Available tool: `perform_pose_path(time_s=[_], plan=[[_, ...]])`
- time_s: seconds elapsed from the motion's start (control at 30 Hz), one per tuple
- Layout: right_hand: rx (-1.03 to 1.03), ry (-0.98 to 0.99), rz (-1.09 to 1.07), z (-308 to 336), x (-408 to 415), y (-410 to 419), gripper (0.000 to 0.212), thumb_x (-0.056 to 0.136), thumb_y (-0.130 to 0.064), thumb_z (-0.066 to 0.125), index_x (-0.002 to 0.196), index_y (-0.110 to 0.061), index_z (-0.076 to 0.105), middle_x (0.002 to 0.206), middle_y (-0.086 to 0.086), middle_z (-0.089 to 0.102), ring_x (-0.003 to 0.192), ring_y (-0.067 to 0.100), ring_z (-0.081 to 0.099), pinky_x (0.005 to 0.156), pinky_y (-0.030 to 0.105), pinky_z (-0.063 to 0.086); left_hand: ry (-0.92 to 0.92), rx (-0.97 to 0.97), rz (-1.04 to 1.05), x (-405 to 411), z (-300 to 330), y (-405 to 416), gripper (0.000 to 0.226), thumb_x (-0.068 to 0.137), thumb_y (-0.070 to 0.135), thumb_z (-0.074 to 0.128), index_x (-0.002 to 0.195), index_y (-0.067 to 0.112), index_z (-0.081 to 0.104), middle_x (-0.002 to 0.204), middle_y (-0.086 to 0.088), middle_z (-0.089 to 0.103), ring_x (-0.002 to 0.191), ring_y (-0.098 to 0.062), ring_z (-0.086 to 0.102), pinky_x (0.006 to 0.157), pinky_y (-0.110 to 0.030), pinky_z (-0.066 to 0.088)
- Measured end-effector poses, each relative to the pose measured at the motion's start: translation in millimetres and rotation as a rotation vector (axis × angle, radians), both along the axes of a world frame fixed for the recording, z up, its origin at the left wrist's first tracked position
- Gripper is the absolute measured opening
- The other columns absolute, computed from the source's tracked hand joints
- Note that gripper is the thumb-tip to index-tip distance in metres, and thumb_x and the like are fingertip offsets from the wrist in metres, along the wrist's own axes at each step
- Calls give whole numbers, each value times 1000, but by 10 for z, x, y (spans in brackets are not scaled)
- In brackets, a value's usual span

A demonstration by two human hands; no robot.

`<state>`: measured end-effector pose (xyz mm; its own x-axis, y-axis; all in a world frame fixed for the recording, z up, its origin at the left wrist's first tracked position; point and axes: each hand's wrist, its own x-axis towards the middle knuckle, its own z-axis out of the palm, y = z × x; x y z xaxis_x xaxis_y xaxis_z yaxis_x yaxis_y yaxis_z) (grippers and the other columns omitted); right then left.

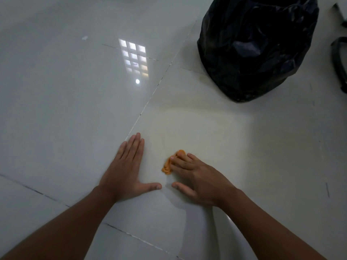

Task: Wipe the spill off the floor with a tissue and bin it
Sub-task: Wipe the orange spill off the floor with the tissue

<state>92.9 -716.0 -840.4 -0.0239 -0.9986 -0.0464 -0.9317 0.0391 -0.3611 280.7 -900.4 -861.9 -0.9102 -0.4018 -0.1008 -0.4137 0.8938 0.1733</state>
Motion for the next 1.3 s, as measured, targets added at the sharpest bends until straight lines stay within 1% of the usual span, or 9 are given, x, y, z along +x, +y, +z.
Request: perform_pose_path(time_s=[0.13, 0.23, 0.3, 0.37, 0.5, 0.7, 0.93, 1.13, 1.3], plan=[[90, 47, 17, -45, 41, -38, 67, 97, -62, 30, 153, -26, 27, 162, -8, 17, 150, 9, 2, 122, 34, 6, -40, -8, 0, -14, -26, 0, 136, 69, 100, 32, 156, -2, 12, 167, -17, 4, 155, -26, 2, 124, -47, 10], [130, 78, -18, -56, 104, -135, 68, 97, -66, 21, 155, -31, 14, 163, -11, 5, 149, 8, -9, 121, 38, -2, -33, 6, 22, -53, -4, -93, 137, 66, 103, 24, 158, 3, 6, 167, -11, -3, 155, -21, 0, 124, -41, 12], [132, 95, -66, -56, 163, -253, 70, 96, -67, 18, 155, -31, 11, 163, -10, 3, 149, 10, -8, 121, 42, -2, -19, 9, 32, -122, 19, -216, 139, 64, 104, 20, 158, 5, -2, 166, -8, -11, 154, -20, -7, 123, -41, 13], [135, 92, -124, -59, 195, -399, 69, 96, -66, 16, 155, -31, 11, 164, -9, 4, 150, 11, -6, 121, 47, 0, -24, 10, 20, -196, 26, -320, 139, 63, 105, 20, 157, 6, -9, 164, -8, -20, 153, -19, -17, 124, -41, 7], [151, 49, -222, -58, 91, -755, 66, 95, -62, 8, 154, -35, 9, 163, -12, 3, 150, 10, -4, 119, 51, 0, -38, 42, 43, -295, -18, -439, 144, 58, 107, 22, 155, 6, -15, 162, -8, -27, 150, -18, -27, 125, -42, 0], [213, -12, -285, -34, -249, -1249, 59, 98, -58, 8, 154, -38, 7, 163, -16, -2, 149, 8, -10, 118, 53, -9, -5, 14, 13, -300, -30, -452, 143, 61, 104, 33, 158, 4, 1, 167, -11, -8, 154, -20, -12, 124, -42, 4], [169, 17, -402, -32, -704, -1581, 58, 99, -56, 4, 153, -38, 12, 163, -15, 5, 149, 10, -5, 117, 54, -13, -30, -21, -21, -312, -34, -461, 143, 63, 102, 38, 156, -3, 10, 166, -17, 3, 155, -27, 0, 122, -42, 7], [177, 45, -635, -61, -1281, -1299, 62, 98, -57, 3, 155, -34, 10, 163, -11, 6, 150, 12, -2, 118, 55, -7, -45, -22, -41, -305, -20, -467, 143, 64, 102, 40, 157, -2, 8, 167, -17, 2, 155, -27, -1, 122, -40, 4], [200, 20, -631, -40, -1445, -1218, 63, 99, -55, 6, 156, -28, 9, 164, -5, 5, 150, 18, -1, 119, 52, -9, -63, -32, -52, -319, -9, -455, 143, 63, 102, 40, 155, -4, 13, 166, -20, 6, 155, -30, 3, 121, -42, 7]])
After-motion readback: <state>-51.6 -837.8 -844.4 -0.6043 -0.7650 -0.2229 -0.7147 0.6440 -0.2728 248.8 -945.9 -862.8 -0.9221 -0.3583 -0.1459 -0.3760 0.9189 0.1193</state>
